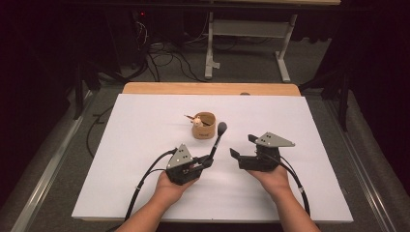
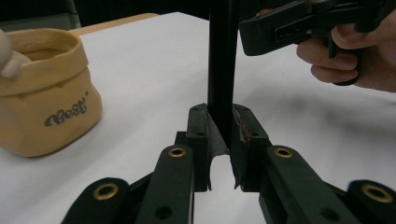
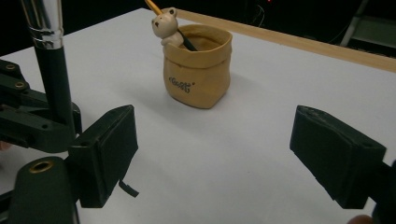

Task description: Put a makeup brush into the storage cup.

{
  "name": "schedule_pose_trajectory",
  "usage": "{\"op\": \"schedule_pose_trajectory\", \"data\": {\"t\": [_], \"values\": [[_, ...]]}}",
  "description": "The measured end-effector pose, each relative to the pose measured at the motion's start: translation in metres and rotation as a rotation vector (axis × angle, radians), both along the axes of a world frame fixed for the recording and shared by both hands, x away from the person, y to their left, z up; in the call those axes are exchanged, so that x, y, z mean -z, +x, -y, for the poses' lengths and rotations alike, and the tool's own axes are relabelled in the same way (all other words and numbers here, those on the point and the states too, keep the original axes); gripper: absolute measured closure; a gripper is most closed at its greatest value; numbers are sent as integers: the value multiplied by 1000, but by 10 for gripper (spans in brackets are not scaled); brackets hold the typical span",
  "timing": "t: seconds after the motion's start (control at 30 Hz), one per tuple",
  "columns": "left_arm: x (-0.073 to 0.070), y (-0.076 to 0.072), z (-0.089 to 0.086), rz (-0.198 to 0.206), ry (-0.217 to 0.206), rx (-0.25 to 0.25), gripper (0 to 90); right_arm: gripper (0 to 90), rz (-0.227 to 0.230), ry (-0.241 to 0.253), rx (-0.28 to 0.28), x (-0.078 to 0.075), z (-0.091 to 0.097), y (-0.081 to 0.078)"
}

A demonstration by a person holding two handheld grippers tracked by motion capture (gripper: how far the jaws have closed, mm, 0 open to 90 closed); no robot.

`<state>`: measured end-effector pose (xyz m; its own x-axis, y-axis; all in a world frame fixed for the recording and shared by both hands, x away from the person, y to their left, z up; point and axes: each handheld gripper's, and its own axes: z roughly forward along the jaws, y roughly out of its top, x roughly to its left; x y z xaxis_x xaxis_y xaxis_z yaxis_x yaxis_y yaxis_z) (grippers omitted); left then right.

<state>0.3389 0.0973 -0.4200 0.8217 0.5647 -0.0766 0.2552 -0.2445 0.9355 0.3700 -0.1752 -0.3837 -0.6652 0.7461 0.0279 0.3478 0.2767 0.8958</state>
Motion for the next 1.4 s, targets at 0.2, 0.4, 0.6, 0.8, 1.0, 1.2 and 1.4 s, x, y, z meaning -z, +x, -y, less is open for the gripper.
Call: {"op": "schedule_pose_trajectory", "data": {"t": [0.2, 0.4, 0.6, 0.8, 1.0, 1.2, 1.4], "values": [[6, 0, 4, -16, -3, 7, 787, 192, -2, -7, -22, 7, -4, -7], [7, -1, 2, -15, 3, 10, 788, 234, 2, 21, -48, 6, 0, -13], [8, -1, 4, -27, -16, 12, 787, 296, -2, 58, -77, 4, 1, -17], [9, -1, 6, -36, -20, 18, 787, 355, 4, 102, -100, 1, 0, -21], [10, -3, 9, -38, -23, 34, 787, 398, 7, 145, -120, -1, 0, -23], [10, -3, 10, -45, -31, 36, 787, 453, 6, 174, -143, -2, -1, -24], [10, -3, 11, -51, -31, 37, 787, 487, 3, 211, -158, -2, -4, -25]]}}
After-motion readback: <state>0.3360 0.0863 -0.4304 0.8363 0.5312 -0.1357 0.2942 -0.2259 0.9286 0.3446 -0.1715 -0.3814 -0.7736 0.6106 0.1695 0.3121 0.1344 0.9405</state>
